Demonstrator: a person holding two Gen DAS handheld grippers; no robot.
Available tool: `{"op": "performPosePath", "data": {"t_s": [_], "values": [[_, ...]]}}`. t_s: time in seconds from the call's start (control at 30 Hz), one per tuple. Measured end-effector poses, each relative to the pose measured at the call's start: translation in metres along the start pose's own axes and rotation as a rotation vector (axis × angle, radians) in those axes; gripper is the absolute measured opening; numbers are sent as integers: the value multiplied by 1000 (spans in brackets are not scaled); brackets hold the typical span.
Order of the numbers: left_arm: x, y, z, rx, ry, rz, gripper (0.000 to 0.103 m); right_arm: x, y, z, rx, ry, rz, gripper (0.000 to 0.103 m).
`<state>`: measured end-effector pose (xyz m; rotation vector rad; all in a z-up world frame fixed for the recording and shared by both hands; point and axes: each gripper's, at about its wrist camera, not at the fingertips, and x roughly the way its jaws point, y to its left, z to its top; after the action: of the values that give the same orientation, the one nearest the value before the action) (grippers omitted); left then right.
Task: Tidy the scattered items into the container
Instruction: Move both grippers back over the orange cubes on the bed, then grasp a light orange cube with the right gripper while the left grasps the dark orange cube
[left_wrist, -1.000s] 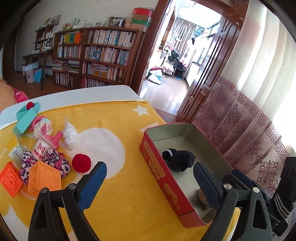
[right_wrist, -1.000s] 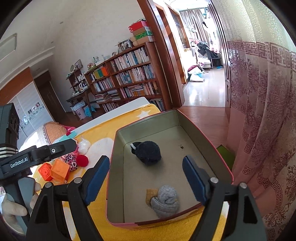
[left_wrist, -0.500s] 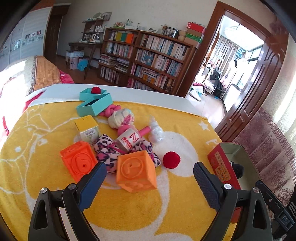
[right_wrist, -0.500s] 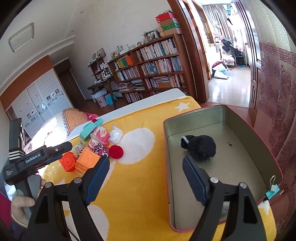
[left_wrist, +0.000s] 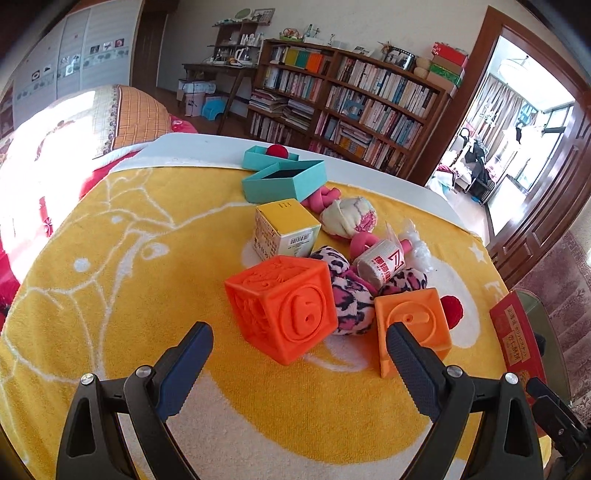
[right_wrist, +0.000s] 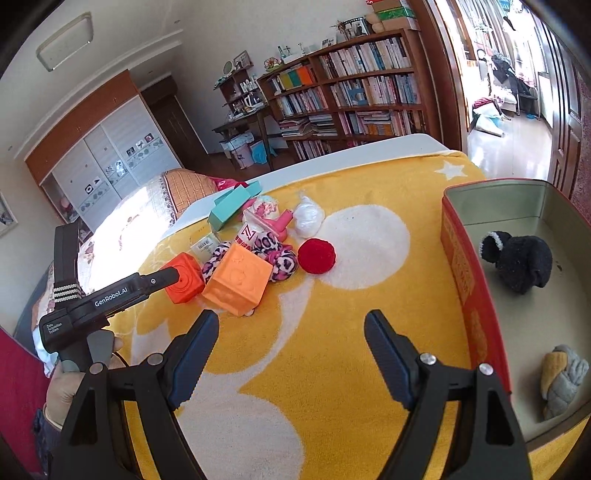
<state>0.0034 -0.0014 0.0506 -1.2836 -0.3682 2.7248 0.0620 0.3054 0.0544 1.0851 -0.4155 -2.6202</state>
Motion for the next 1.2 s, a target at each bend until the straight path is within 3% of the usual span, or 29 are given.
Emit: {"op": "performPosePath", "data": {"t_s": [0.4,0.67,1.03,1.2], "values": [[33,10,20,-101,59,-18,96,29,10,-5,25,64,18,84],[56,18,22,-153,80,36,96,39,18,-2,13,82,21,84],[34,50,13,-200,-1,-13,96,54,29,3,-6,120,28,84],[41,66,14,-250,36,-18,96,67,36,9,-6,151,40,84]]}}
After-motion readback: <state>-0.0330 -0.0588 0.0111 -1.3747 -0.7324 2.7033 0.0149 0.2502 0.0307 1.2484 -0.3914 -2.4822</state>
